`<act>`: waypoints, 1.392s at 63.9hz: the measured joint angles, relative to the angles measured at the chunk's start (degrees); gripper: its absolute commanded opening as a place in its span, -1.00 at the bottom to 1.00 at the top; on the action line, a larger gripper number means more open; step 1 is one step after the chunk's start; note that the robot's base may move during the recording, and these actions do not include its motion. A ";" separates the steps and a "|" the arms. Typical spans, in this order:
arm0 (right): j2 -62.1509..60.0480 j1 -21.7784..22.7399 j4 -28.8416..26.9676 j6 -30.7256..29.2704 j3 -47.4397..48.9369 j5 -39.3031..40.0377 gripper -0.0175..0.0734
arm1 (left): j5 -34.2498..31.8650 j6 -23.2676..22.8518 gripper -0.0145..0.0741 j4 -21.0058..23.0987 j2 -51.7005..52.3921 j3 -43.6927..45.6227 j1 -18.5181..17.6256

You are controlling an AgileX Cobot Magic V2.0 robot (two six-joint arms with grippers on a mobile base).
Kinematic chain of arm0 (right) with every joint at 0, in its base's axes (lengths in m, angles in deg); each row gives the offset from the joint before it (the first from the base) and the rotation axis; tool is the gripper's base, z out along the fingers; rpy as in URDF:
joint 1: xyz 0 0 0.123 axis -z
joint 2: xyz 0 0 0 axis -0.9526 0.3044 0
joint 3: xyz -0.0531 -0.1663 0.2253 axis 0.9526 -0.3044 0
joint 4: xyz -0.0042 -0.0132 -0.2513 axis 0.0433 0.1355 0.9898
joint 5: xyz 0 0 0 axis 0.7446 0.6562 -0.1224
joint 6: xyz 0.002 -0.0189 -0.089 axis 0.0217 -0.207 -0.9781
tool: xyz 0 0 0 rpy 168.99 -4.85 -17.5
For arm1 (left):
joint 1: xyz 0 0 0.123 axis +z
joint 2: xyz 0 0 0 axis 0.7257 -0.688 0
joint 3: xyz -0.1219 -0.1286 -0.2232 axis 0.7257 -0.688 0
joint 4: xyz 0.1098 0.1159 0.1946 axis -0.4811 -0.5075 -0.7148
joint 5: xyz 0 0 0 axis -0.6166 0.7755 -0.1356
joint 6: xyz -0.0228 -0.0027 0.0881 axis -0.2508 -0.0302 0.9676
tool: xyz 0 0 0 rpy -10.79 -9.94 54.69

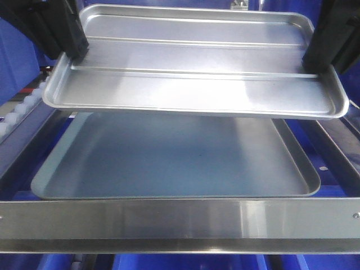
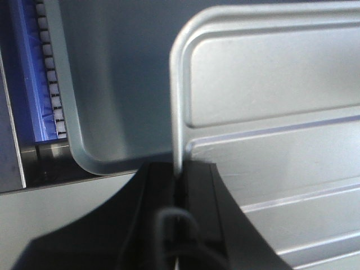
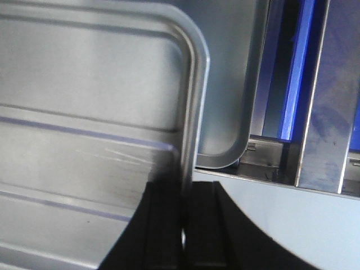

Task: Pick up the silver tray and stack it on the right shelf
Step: 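Lower the held silver tray onto the larger grey tray with both grippers, then open both grippers and lift them away from the stacked trays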

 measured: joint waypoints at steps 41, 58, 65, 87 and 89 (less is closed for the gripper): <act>0.12 0.10 0.93 -0.14 1.21 0.73 -0.49 | -4.46 1.87 -0.88 -1.89 0.00 0.00 0.16; 6.48 0.10 1.51 -4.02 10.37 0.48 -0.49 | -8.64 2.61 -0.88 -1.89 -3.41 0.00 6.53; 12.54 0.10 2.27 -4.35 12.93 0.73 -0.49 | -10.71 2.84 -0.88 -1.70 -7.77 0.04 9.12; 28.71 1.57 4.48 -4.35 13.74 5.04 -0.49 | -15.45 3.08 -0.88 -2.05 -18.82 0.04 10.62; 29.62 1.70 4.58 -4.35 13.74 5.16 -0.49 | -15.75 3.08 -0.88 -2.05 -19.58 0.04 10.62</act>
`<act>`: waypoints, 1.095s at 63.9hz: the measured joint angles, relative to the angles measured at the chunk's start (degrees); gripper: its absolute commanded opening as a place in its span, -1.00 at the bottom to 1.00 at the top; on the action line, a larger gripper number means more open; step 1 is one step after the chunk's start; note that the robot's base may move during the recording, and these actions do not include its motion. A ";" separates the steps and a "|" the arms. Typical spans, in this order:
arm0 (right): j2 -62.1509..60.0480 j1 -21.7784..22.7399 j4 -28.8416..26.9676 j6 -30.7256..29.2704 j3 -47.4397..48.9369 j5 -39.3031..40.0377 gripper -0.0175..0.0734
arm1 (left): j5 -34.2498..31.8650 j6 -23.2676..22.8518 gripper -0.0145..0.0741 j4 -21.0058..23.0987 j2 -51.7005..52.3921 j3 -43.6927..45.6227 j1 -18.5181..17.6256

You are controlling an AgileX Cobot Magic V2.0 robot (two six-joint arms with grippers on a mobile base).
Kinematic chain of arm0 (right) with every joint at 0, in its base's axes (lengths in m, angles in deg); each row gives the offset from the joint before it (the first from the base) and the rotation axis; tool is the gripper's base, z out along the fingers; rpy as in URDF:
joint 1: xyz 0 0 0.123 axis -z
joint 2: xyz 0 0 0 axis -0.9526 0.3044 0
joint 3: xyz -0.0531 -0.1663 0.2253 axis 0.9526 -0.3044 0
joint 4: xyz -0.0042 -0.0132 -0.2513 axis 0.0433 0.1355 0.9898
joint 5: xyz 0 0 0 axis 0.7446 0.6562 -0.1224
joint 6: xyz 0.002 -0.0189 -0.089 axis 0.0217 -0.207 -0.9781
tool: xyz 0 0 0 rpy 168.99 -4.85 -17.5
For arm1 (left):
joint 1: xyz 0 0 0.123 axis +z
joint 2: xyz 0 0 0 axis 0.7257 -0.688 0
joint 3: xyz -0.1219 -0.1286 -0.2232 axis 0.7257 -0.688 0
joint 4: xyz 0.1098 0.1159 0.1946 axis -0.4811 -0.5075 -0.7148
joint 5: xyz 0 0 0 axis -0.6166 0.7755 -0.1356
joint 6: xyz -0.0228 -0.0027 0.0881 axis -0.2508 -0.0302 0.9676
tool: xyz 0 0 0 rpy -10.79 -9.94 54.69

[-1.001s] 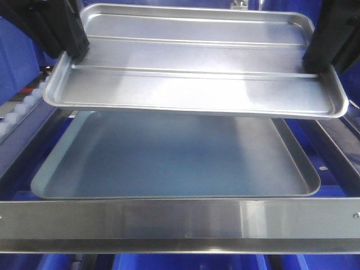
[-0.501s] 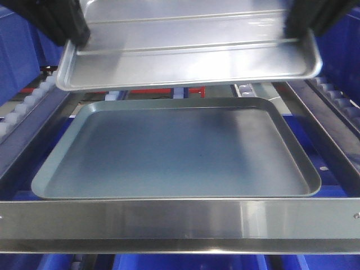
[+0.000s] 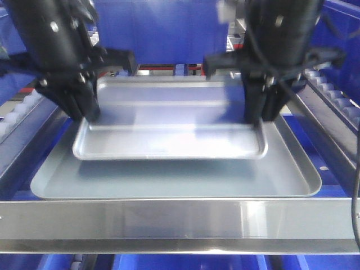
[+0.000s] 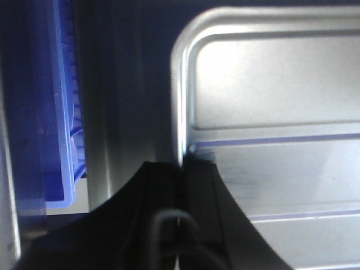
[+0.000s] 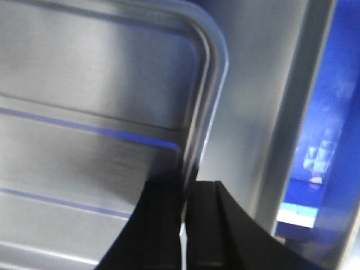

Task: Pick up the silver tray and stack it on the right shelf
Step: 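Open both grippers and lift them away from the stacked trays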

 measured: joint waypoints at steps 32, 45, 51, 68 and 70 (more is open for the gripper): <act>2.68 0.46 0.90 -0.73 0.20 0.07 0.36 | -0.94 3.61 -0.07 -0.68 -4.97 0.87 0.03; 2.68 0.46 1.69 -1.06 1.76 -2.16 0.76 | 0.41 4.21 0.30 -1.40 -4.97 2.99 0.03; 2.68 0.46 1.68 -1.09 3.78 -3.78 0.76 | 1.80 4.32 0.30 -1.40 -4.97 4.26 0.03; -1.38 0.46 1.72 -2.16 5.47 -6.81 0.37 | 5.18 4.43 0.09 -1.40 -0.19 5.24 0.03; -2.46 0.46 1.72 -2.59 5.47 -7.36 0.24 | 5.45 4.56 0.04 -1.40 1.64 5.09 0.03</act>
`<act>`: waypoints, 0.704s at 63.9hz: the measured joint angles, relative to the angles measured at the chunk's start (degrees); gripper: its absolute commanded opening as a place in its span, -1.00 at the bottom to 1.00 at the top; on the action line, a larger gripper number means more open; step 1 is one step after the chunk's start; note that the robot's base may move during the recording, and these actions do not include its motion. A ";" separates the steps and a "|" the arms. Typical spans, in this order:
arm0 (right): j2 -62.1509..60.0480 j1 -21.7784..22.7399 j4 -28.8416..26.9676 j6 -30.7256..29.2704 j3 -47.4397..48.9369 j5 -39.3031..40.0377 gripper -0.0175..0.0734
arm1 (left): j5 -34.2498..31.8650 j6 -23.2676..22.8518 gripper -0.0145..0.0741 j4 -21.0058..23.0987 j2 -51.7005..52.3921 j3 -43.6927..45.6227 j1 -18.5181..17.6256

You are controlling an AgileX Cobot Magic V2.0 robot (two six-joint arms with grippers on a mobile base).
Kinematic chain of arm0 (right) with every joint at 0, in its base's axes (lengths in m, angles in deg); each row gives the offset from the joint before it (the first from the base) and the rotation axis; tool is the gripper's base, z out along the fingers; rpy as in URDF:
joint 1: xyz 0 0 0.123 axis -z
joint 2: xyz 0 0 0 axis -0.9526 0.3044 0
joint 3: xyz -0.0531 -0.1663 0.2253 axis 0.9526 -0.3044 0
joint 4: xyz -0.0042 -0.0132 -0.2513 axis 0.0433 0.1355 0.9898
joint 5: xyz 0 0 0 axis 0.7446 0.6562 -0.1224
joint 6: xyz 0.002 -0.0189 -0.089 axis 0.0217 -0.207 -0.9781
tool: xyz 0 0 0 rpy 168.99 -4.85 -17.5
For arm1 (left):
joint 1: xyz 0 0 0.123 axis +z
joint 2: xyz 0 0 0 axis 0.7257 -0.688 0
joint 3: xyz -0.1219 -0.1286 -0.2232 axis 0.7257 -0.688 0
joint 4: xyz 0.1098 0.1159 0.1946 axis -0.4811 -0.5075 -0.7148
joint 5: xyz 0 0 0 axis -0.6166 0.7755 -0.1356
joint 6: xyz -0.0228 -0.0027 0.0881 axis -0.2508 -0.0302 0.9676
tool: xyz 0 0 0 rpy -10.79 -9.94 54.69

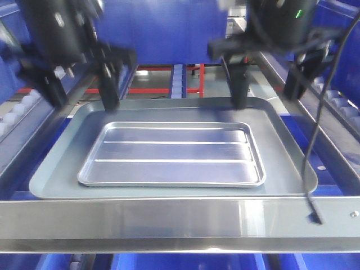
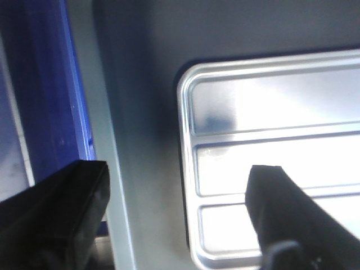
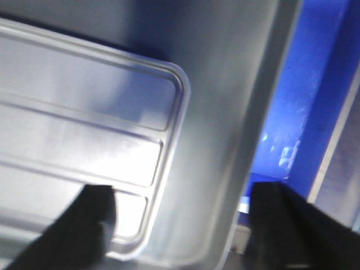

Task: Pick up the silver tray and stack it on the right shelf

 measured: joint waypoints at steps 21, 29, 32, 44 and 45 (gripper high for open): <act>-12.62 -1.13 0.23 -3.36 -11.42 3.03 -0.47 | -7.98 1.94 -0.85 -0.37 21.25 -17.94 0.00; -19.01 -1.25 0.23 -3.46 -20.84 8.12 -0.47 | -13.78 1.98 -0.90 -0.37 26.93 -28.39 0.00; -21.24 -1.25 0.23 -3.46 -24.18 10.05 -0.47 | -16.67 2.07 -0.90 -0.37 28.85 -32.63 0.00; -31.94 -1.25 0.23 -3.48 -38.64 18.86 -0.47 | -25.43 2.07 -0.90 -0.37 35.95 -45.22 0.00; -32.81 -1.25 0.27 -3.48 -39.63 19.48 -0.47 | -25.85 2.07 -0.90 -0.37 36.57 -45.93 0.00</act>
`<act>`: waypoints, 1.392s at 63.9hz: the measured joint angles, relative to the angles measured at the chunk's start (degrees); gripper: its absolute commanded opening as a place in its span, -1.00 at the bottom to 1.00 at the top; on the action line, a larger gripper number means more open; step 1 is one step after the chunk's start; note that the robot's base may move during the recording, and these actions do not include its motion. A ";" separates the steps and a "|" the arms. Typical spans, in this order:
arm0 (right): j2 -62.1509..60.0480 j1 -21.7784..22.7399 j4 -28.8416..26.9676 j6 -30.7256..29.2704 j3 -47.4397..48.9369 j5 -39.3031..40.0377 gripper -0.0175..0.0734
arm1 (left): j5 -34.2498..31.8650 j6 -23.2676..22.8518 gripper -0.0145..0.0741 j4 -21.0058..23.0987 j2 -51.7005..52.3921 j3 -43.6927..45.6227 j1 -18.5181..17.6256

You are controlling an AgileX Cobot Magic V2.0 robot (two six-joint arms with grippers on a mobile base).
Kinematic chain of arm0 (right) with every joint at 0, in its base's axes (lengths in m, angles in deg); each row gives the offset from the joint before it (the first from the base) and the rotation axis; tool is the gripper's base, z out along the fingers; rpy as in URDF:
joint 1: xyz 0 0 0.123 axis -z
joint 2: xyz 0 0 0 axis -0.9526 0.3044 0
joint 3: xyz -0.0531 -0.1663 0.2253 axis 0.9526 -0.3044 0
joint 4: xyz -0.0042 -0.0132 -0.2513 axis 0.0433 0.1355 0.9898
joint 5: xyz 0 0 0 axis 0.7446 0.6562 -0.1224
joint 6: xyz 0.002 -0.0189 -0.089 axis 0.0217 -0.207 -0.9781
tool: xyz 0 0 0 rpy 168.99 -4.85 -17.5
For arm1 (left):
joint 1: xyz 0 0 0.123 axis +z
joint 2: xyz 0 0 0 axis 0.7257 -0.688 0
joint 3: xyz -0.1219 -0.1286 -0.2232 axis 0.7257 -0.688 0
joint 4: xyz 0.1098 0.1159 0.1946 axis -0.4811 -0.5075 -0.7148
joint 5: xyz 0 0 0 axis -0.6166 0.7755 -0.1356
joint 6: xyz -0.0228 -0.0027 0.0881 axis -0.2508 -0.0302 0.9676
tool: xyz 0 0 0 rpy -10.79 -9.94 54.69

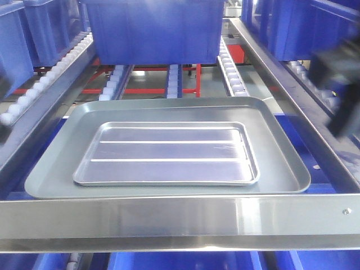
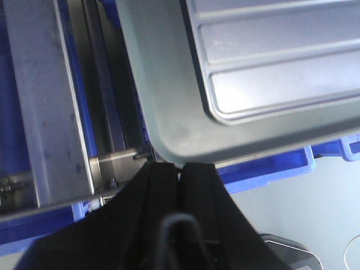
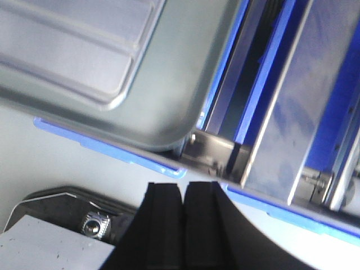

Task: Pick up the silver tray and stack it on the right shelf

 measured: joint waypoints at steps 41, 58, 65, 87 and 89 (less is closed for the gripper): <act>-49.57 0.00 0.22 0.00 -13.50 4.32 -0.47 | 7.97 0.74 -0.90 -2.16 46.89 -5.98 -8.86; -56.62 0.00 0.26 0.00 -13.50 3.95 -0.47 | 10.21 0.74 -0.90 -3.65 55.30 -5.98 -9.34; -56.62 0.00 0.26 0.00 -13.50 3.87 -0.47 | 10.35 0.74 -0.90 -3.74 55.33 -5.98 -9.34; -56.62 0.00 0.26 0.00 -13.50 3.74 -0.47 | 10.44 0.74 -0.90 -3.87 55.33 -5.98 -9.34; -56.62 0.00 0.26 0.00 -13.50 3.74 -0.47 | 10.44 0.74 -0.90 -3.87 55.33 -5.98 -9.34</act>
